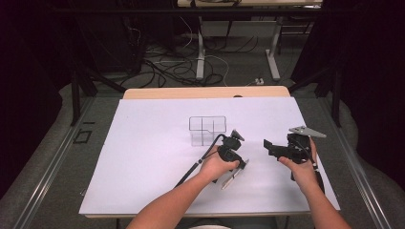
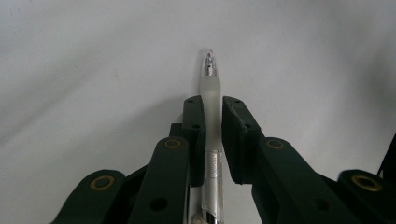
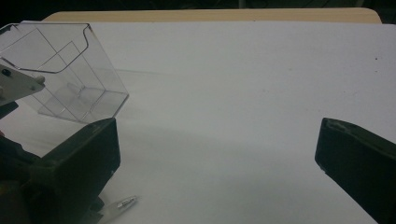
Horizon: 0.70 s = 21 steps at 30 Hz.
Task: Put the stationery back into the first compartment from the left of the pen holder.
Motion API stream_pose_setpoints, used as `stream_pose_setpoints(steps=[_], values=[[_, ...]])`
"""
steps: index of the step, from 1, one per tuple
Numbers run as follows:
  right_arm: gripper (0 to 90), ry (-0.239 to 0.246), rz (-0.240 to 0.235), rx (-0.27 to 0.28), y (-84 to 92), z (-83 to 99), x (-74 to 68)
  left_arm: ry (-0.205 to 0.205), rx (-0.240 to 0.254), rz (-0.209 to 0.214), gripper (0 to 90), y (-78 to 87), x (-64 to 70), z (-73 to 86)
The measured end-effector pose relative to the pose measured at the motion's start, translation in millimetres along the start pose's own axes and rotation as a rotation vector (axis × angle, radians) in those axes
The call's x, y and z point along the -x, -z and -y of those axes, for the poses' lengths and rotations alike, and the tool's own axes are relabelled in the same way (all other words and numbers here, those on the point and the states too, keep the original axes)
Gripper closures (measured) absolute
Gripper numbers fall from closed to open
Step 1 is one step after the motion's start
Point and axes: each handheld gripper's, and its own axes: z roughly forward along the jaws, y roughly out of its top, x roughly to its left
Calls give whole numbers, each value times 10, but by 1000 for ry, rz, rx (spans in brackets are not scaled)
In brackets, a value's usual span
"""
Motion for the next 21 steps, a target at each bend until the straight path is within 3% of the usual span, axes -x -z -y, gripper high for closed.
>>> stream_pose_setpoints(steps=[10, 21], values=[[0, -5, 2, 4, 1, -2, 12, 12, -5, -2, 803, 42, -1, -3], [0, -4, 3, 4, 4, -1, 9, 26, 80, 12, 803, 271, -43, -31]])
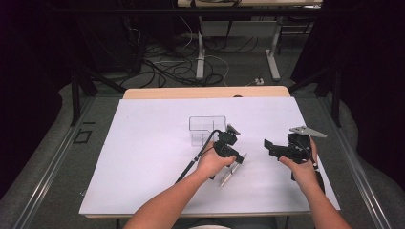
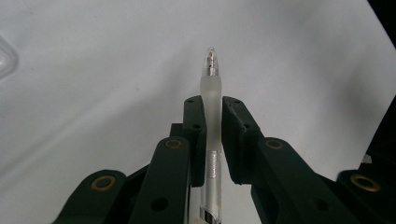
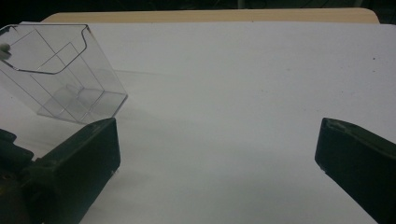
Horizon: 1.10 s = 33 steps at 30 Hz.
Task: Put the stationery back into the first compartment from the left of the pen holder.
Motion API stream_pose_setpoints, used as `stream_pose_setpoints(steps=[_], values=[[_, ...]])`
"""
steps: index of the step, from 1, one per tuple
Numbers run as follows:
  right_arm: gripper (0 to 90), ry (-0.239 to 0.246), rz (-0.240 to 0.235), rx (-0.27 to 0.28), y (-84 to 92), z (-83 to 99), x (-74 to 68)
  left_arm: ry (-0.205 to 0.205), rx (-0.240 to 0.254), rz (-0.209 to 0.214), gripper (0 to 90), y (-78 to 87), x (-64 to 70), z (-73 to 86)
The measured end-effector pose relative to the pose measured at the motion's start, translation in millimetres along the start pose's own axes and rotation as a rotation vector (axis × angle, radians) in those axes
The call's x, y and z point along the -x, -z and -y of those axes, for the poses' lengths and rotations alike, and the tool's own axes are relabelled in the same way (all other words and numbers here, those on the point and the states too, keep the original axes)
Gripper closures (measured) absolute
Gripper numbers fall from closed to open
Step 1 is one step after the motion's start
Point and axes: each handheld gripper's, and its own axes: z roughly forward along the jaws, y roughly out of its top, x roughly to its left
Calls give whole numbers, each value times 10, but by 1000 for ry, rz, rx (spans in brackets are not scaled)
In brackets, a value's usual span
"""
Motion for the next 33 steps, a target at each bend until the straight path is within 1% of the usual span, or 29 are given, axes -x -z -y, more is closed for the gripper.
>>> stream_pose_setpoints(steps=[1, 4, 6, 9, 10, 15, 16, 18, 19, 22, 24, 25, 27, 29, 32, 33], values=[[0, 0, 0, 1, 1, -1, -1, 4, 13, -4, 803, 29, -2, -5], [0, -4, 1, -1, 0, 0, -3, -11, 42, -12, 803, 128, -23, -20], [0, -2, 1, 0, 2, 0, -2, -6, 70, -20, 803, 184, -28, -27], [0, -5, 1, 0, 4, -2, -5, -13, 95, -24, 803, 277, -57, -39], [0, -5, 0, -2, 5, -2, -5, -2, 111, -28, 803, 301, -59, -41], [0, 0, 0, 1, 1, 1, -1, 1, 143, -37, 803, 452, -109, -71], [0, 1, 0, 1, 2, 1, -1, -9, 149, -40, 803, 487, -119, -80], [0, -1, 0, 0, 1, 1, -4, -7, 167, -45, 803, 558, -121, -101], [0, 5, 0, 1, 0, 0, 0, -10, 174, -48, 803, 598, -123, -112], [0, 1, -1, -1, 4, -1, -7, -21, 199, -60, 803, 721, -130, -148], [0, -3, 5, 1, 3, 0, -10, -17, 224, -71, 803, 803, -136, -174], [0, -1, 0, -1, 5, 0, -7, -18, 241, -76, 803, 845, -140, -187], [0, -1, 1, -1, 5, 0, -8, -26, 262, -87, 803, 943, -152, -214], [0, 8, 1, 0, 1, 0, -4, -26, 300, -92, 803, 1032, -155, -237], [0, 8, 1, -2, -1, 2, -6, -41, 356, -112, 803, 1141, -145, -250], [0, -1, 0, -4, -1, 3, -13, -47, 370, -123, 803, 1172, -145, -252]])
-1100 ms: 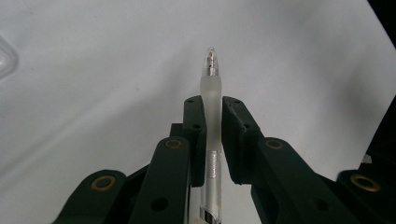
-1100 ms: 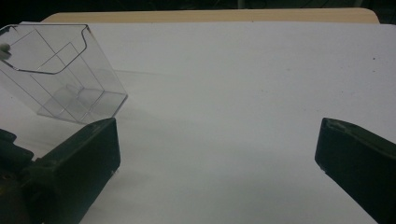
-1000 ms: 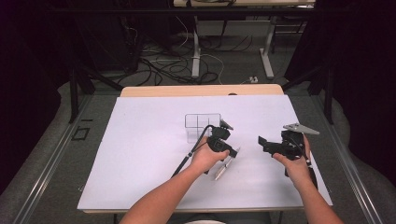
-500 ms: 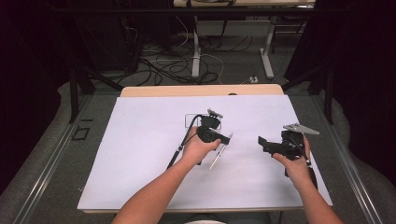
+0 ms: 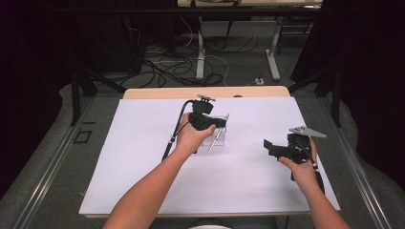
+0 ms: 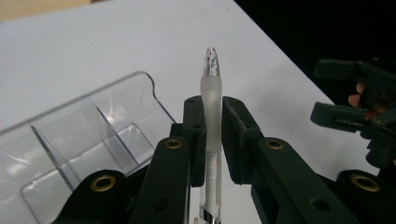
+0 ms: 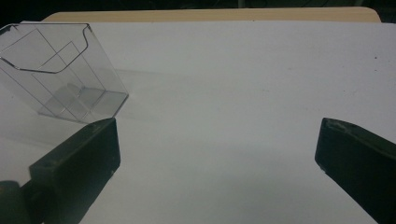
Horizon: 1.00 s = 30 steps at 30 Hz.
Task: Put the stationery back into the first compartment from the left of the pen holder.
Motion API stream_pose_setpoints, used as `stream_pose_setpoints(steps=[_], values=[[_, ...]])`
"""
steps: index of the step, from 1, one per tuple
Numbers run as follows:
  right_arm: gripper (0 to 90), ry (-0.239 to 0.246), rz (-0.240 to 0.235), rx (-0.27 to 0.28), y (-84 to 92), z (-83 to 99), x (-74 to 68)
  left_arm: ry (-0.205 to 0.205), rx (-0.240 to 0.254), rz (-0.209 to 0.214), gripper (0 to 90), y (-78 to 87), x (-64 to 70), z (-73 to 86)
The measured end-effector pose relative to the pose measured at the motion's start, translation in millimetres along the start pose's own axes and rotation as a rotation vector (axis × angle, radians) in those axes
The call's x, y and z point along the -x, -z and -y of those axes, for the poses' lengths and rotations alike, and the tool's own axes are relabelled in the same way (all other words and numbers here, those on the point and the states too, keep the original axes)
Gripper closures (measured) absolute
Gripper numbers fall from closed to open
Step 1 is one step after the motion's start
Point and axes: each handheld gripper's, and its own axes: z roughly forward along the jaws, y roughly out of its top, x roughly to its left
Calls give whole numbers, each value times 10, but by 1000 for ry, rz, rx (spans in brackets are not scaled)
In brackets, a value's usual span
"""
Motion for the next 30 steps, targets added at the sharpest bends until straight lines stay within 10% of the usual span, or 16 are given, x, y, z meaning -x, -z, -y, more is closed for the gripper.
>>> stream_pose_setpoints(steps=[19, 30], values=[[0, -2, 2, 10, 14, -15, -7, -81, 247, -94, 803, 403, -102, -253], [0, -2, -8, -8, 4, -7, -26, -111, 299, -168, 803, 403, -226, -250]])
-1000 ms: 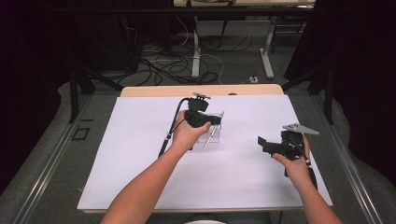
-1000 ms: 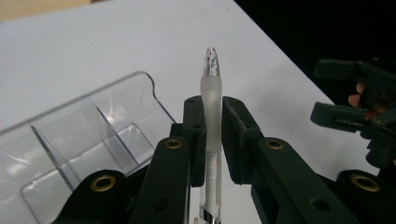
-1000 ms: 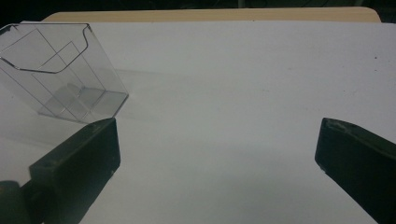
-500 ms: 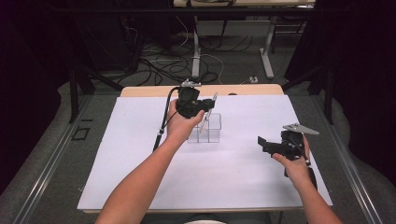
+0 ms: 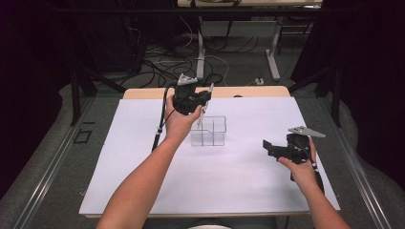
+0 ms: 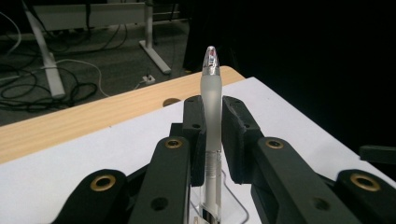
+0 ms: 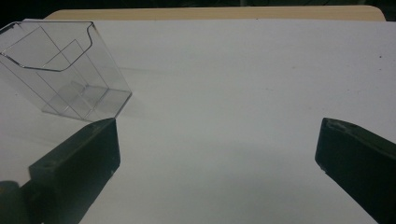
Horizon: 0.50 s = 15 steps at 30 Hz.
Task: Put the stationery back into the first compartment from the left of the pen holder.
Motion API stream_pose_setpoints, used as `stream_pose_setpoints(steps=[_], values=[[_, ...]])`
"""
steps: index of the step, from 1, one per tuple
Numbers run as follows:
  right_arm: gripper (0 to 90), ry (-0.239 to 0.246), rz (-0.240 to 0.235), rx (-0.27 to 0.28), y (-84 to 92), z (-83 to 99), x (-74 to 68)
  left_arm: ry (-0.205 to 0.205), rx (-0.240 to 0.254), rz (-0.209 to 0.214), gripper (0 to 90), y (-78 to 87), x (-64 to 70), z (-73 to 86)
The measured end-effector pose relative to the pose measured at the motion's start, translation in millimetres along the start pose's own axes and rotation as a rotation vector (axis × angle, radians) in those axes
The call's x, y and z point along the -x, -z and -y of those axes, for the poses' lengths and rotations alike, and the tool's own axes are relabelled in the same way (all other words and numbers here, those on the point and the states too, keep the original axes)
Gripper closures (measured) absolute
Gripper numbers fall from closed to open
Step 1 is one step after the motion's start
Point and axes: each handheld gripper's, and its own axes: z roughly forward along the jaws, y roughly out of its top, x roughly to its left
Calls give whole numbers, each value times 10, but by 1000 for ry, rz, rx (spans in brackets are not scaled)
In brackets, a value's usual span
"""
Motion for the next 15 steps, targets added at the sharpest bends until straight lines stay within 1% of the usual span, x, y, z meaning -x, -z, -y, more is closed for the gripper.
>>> stream_pose_setpoints(steps=[2, 3, 4, 6, 9, 12, 13, 14, 15], values=[[0, 0, 1, 1, -1, 2, 3, -4, -2, -11, 802, -18, -18, 14], [0, 10, 1, 3, -5, 3, 12, -5, 5, -17, 802, -31, -30, 24], [0, 12, 1, 2, -6, 5, 14, -5, 1, -19, 802, -35, -43, 29], [0, 4, 0, -2, -7, 8, 3, -5, 1, -31, 802, -52, -67, 46], [0, 7, 3, -4, -6, 7, 1, 2, 8, -40, 802, -79, -113, 78], [0, 7, -2, -2, -12, 11, 1, 11, 3, -45, 802, -115, -158, 116], [0, 15, -3, -1, -15, 11, 7, 16, 4, -46, 802, -127, -173, 128], [0, 7, -4, -5, -14, 12, -1, 20, 3, -49, 802, -139, -187, 139], [0, 10, -4, -4, -16, 13, 0, 24, 6, -51, 802, -154, -196, 152]])
